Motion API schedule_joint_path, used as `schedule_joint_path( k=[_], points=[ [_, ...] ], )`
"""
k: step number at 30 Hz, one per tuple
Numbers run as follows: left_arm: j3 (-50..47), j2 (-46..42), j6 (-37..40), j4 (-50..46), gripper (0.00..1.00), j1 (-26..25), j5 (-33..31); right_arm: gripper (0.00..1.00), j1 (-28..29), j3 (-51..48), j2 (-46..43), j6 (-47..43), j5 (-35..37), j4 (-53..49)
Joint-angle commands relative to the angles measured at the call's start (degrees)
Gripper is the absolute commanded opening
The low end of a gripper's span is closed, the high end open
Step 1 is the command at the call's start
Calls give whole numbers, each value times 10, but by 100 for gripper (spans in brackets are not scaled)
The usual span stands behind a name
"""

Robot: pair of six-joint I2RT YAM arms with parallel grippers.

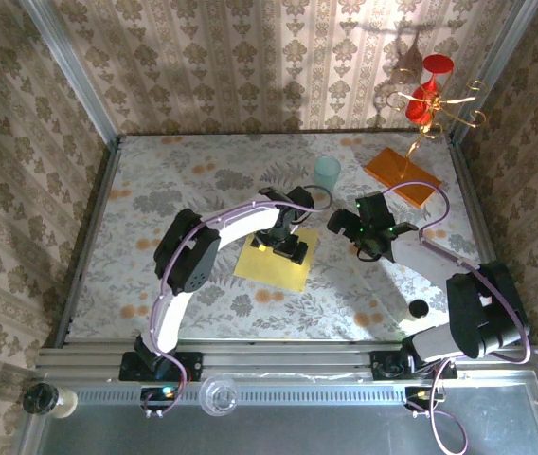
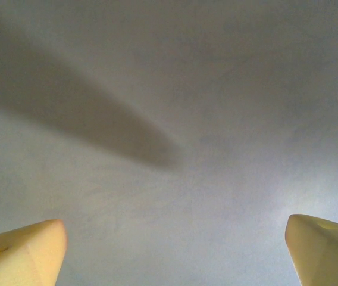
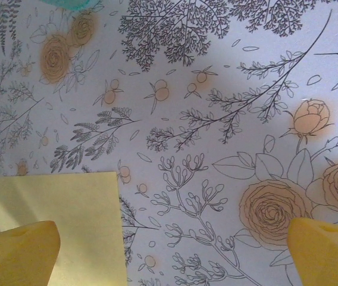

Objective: Fold a paper plane with a square sheet of paper (pick it up from the middle)

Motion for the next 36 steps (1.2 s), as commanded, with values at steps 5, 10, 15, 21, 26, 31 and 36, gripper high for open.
schedule_joint_path(
  k=[5,10,15,21,26,31,36],
  points=[
    [13,26,-7,-19,94,0,1,99,-3,-7,16,1,-6,15],
    [-10,30,-13,-7,93,0,-5,98,-3,-11,18,4,-3,13],
    [-48,40,-19,3,90,0,-12,97,-3,-12,19,7,-3,11],
    [-73,41,-30,25,89,0,-8,97,-3,-15,20,10,-2,11],
    [-74,39,-30,28,89,0,-9,97,-3,-15,20,14,-2,11],
    [-78,23,-29,40,85,5,-4,97,-3,-14,23,17,-4,14],
    [-129,-29,-41,101,71,27,35,96,-3,-1,29,18,-7,12]
  ],
)
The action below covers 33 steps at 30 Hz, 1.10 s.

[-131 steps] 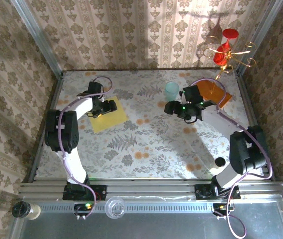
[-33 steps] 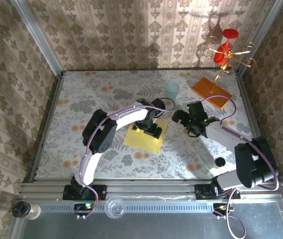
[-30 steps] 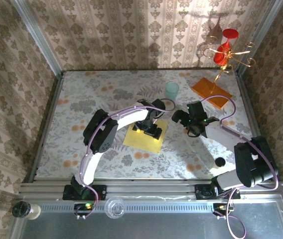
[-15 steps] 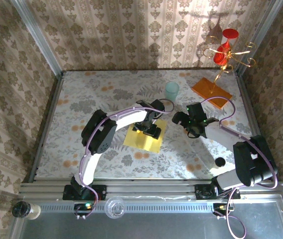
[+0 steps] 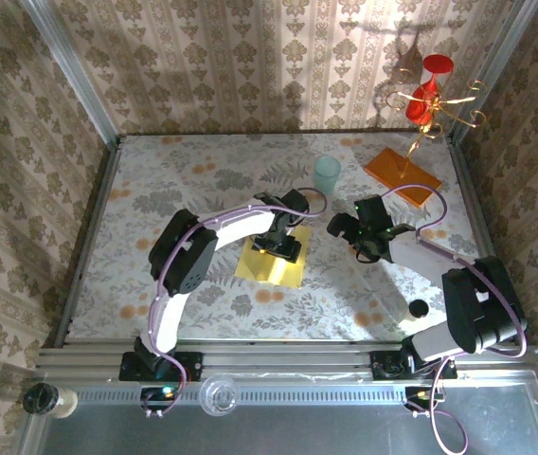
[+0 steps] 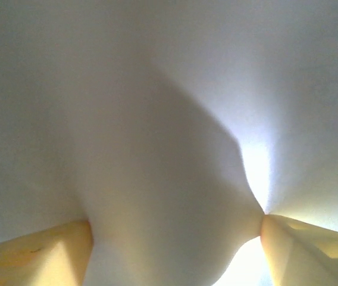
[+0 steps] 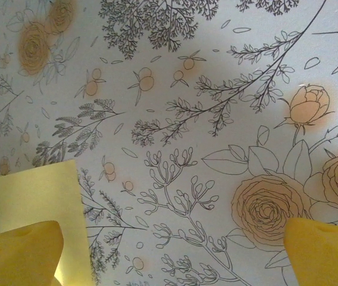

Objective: Fold a paper plane with a square sheet of paper (pick it up from the middle)

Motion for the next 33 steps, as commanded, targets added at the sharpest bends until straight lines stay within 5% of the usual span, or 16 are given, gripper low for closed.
schedule_joint_path(
  k=[1,13,19,26,33],
  points=[
    [-65,-10,-23,40,68,22,50,96,-3,12,12,9,-7,3],
    [-165,-135,-29,150,31,95,159,94,2,10,3,35,-21,19],
    [-178,-212,-67,202,28,100,250,95,3,12,-8,33,-22,14],
    [-241,-244,-189,397,30,100,388,95,2,13,-24,11,-42,13],
    [-265,-188,-195,425,30,108,412,95,2,18,-22,-18,-88,19]
  ],
)
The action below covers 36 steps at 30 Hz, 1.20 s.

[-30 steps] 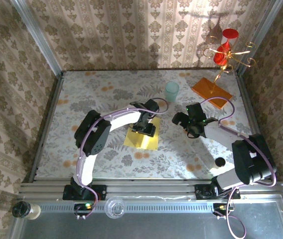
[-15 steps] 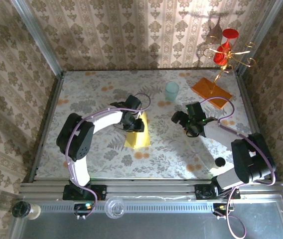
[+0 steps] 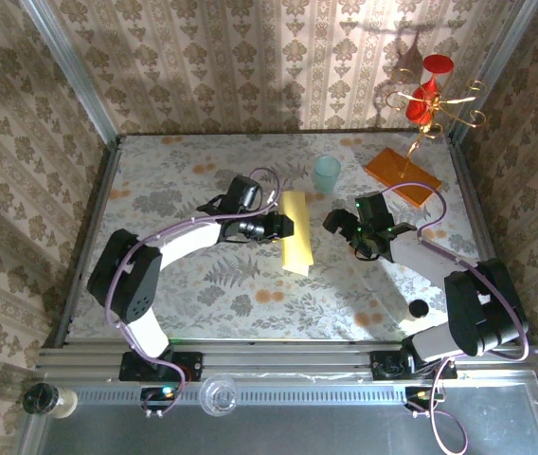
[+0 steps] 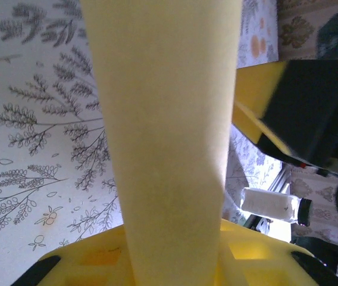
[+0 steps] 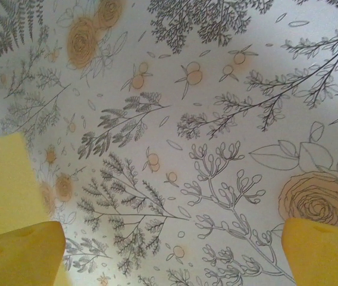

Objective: Fold a paper plane with a square sheet of paper (pick it up from the middle)

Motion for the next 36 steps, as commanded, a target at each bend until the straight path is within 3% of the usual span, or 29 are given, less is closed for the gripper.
schedule_joint_path(
  k=[1,7,14,22,29,36],
  points=[
    [-11,32,-6,15,30,6,31,95,2,13,-10,-29,-38,0],
    [-4,65,54,-63,30,6,-10,86,3,19,-2,-57,-91,-2],
    [23,94,116,-153,27,-4,-81,51,45,54,63,-76,-142,-3],
    [35,104,131,-180,26,-17,-114,25,96,110,157,-71,-176,15],
    [38,108,128,-180,26,-20,-120,12,110,137,213,-63,-193,21],
    [36,108,118,-176,27,-19,-126,9,111,151,248,-63,-192,5]
  ],
)
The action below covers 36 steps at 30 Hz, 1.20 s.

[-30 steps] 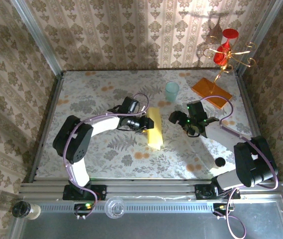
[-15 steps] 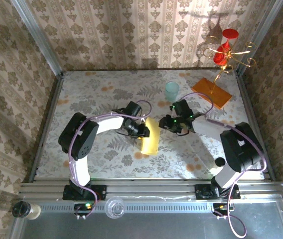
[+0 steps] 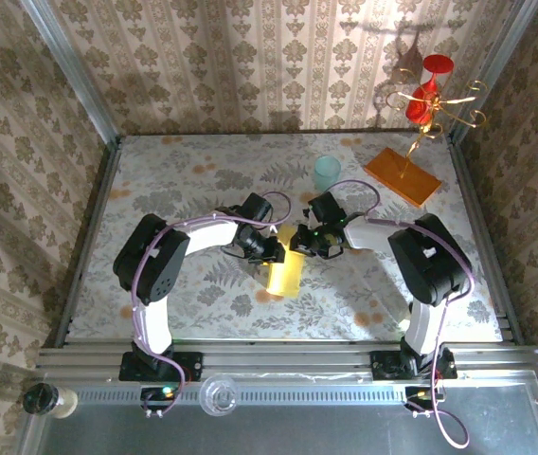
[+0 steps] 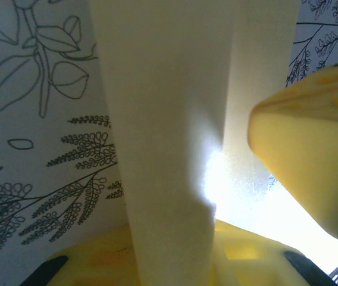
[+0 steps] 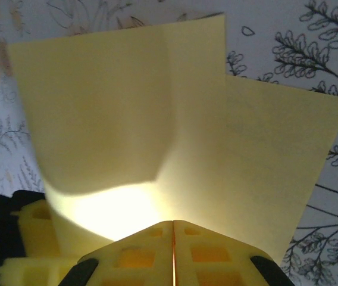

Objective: Fold a paper plane with a square sheet of paper (pick it up from the middle)

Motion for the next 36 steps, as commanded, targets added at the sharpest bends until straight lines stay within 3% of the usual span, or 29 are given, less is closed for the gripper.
schedule_joint_path(
  k=[1,6,10,14,19,27,33,36],
  points=[
    [6,9,1,-9,27,0,-20,9,3,16,18,4,-7,-17],
    [-2,-6,-21,0,31,0,-31,9,3,21,33,-10,15,-50],
    [-38,-41,-79,23,42,12,-51,9,2,24,43,-20,37,-83],
    [-113,-93,-154,121,54,38,-31,11,1,17,38,-26,43,-91],
    [-124,-96,-172,143,62,45,-17,12,-2,14,37,-22,40,-81],
    [-111,-67,-172,160,63,38,18,13,-2,10,38,-12,35,-68],
    [-103,-51,-170,163,50,31,27,13,-3,7,37,-6,28,-57],
    [-98,-49,-165,164,49,27,34,13,-3,7,36,-4,24,-52]
  ],
)
